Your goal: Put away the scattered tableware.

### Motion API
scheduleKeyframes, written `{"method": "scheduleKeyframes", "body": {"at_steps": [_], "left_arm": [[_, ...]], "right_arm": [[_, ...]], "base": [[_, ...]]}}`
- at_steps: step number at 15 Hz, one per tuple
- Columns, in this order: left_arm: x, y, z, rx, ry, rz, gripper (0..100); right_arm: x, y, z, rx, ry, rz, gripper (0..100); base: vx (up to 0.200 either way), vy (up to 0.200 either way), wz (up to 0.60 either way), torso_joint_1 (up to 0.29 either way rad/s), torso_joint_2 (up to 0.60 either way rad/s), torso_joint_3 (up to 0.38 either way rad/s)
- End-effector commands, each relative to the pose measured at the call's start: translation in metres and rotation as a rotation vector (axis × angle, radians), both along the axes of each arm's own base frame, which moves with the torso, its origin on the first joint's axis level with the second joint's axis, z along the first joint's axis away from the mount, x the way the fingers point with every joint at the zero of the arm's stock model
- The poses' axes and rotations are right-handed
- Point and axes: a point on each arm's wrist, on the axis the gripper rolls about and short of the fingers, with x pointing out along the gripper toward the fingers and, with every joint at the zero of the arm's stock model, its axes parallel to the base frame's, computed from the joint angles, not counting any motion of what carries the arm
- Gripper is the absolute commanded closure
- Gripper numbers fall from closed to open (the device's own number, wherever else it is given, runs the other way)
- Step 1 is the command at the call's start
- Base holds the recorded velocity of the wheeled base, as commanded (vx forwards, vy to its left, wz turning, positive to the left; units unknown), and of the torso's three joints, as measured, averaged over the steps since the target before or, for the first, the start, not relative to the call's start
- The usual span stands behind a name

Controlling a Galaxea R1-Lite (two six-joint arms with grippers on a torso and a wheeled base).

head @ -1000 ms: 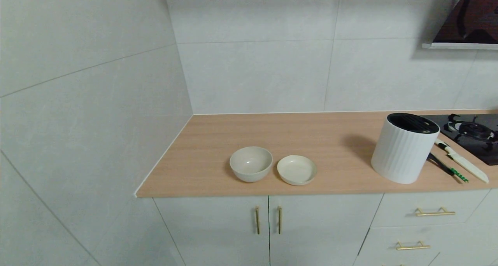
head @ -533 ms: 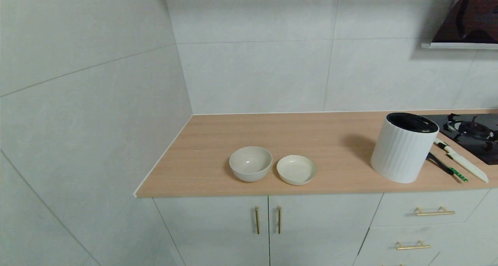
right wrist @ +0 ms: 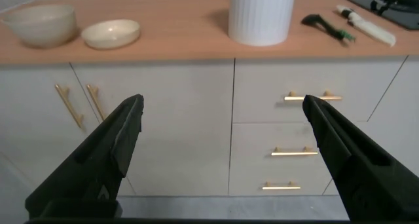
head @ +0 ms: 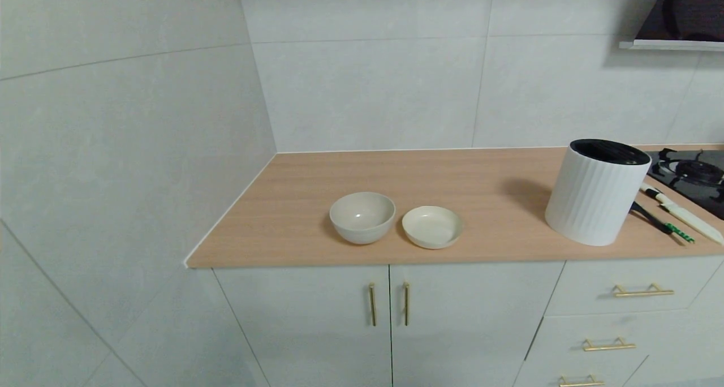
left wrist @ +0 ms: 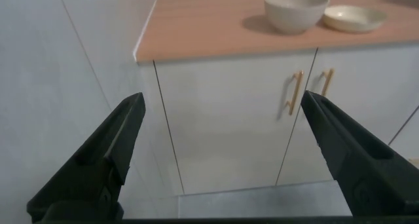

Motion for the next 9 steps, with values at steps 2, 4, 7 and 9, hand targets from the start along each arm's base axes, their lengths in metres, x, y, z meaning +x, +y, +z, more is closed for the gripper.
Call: {"method": "scheduleKeyframes", "body": {"at_steps": [2,4,7,9], "left_arm": [[0.0000,0.0000,0.0000,0.000,0.000,0.000,0],[0.0000,0.0000,0.0000,0.000,0.000,0.000,0],[0.0000,0.0000,0.0000,0.000,0.000,0.000,0],[0.0000,0.0000,0.0000,0.000,0.000,0.000,0]], "right_arm": [[0.0000,0.0000,0.0000,0.000,0.000,0.000,0],[0.0000,0.0000,0.0000,0.000,0.000,0.000,0],[0.0000,0.0000,0.0000,0.000,0.000,0.000,0],[0.0000,0.0000,0.0000,0.000,0.000,0.000,0]], "base": [[0.000,0.000,0.00,-0.249,0.55,0.298],[0.000,0.000,0.00,-0.239,0.54,0.298],[0.000,0.000,0.00,-0.219,0.52,0.292],[0.000,0.000,0.00,-0.220,0.50,0.290]]}}
